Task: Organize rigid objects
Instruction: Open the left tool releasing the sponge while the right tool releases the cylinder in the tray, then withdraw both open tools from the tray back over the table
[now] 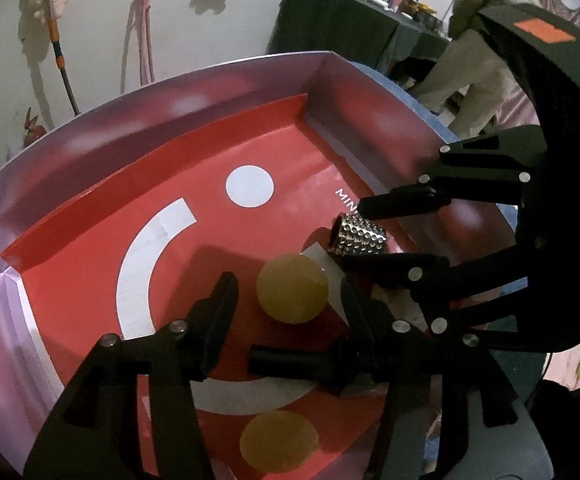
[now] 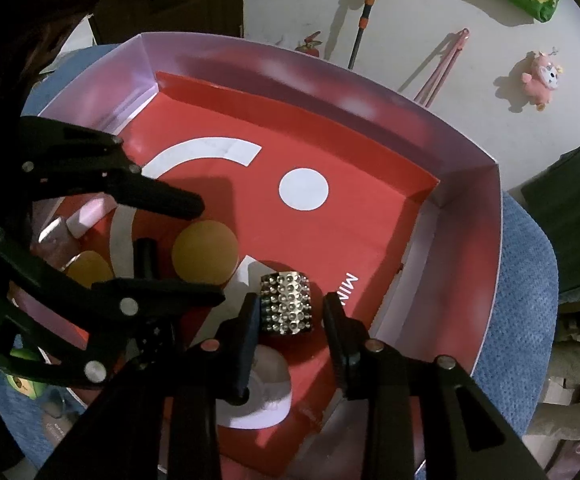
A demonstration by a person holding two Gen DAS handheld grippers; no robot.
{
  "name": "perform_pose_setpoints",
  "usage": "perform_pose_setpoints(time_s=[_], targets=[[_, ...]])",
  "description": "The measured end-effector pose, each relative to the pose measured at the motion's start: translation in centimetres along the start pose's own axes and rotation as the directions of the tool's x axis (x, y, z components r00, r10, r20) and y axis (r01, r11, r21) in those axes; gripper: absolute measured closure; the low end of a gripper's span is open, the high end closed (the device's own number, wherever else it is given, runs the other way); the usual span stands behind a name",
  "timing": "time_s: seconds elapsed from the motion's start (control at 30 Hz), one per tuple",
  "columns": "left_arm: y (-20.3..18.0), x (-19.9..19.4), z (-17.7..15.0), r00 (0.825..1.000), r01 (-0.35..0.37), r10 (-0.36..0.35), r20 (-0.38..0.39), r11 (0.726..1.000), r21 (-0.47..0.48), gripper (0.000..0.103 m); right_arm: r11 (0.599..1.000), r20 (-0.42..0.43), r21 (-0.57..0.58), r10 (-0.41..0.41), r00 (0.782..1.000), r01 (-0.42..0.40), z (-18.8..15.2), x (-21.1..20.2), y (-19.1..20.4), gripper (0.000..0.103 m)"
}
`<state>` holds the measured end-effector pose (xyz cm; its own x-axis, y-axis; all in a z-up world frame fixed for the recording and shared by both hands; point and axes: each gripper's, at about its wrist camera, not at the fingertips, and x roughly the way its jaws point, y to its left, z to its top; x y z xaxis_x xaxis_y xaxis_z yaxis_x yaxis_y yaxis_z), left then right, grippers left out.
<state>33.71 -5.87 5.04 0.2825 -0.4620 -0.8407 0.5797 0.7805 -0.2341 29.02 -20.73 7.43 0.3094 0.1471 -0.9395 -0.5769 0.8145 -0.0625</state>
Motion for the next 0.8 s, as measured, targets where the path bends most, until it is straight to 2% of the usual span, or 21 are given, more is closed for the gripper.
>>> perform_pose_setpoints(time_s=[0.27, 0.33, 0.4, 0.5, 0.57, 0.6, 0.67, 0.73, 0.8], targets=[[0.2, -2.5, -0.8, 0.999, -0.019, 0.021, 0.046, 0.999, -0.045, 0.051, 1.0, 0.036, 0.01, -0.009, 0.999, 0.009, -0.4, -1.6, -0.2, 0.051], [0.1, -3.7, -1.3, 0.997, -0.022, 0.027, 0.069, 0.997, -0.067, 0.048, 1.0, 0.048, 0.02, -0.011, 0.999, 0.01, -0.7, -2.2, -0.2, 0.051], [0.0, -4.9, -1.8, 0.994, -0.031, 0.04, 0.1, 0.996, -0.086, 0.038, 0.999, 0.061, 0.031, -0.013, 0.998, 0.011, -1.0, -2.9, -0.2, 0.049], [-0.3, -7.1, -2.7, 0.986, -0.042, 0.061, 0.155, 0.992, -0.122, 0.035, 0.999, 0.097, 0.052, -0.011, 0.995, 0.006, -1.7, -4.5, -0.5, 0.041], [-0.8, -8.7, -3.6, 0.978, -0.051, 0.079, 0.195, 0.989, -0.142, 0.033, 0.998, 0.137, 0.064, -0.01, 0.991, 0.001, -2.4, -6.2, -0.4, 0.036], [-1.2, -9.7, -4.2, 0.971, -0.06, 0.092, 0.22, 0.987, -0.146, 0.028, 0.998, 0.152, 0.069, -0.012, 0.988, 0.002, -2.7, -6.9, -0.2, 0.033], [-2.1, -11.3, -5.3, 0.955, -0.08, 0.118, 0.272, 0.986, -0.147, 0.025, 0.997, 0.197, 0.08, -0.015, 0.98, -0.001, -3.6, -8.8, 0.2, 0.028], [-3.2, -12.8, -6.3, 0.937, -0.095, 0.137, 0.322, 0.985, -0.144, 0.024, 0.996, 0.233, 0.09, -0.019, 0.972, -0.002, -4.2, -10.3, 0.9, 0.018], [-4.3, -14.3, -7.6, 0.915, -0.118, 0.165, 0.367, 0.982, -0.147, 0.017, 0.995, 0.284, 0.097, -0.018, 0.959, -0.01, -5.1, -12.2, 1.6, 0.012]])
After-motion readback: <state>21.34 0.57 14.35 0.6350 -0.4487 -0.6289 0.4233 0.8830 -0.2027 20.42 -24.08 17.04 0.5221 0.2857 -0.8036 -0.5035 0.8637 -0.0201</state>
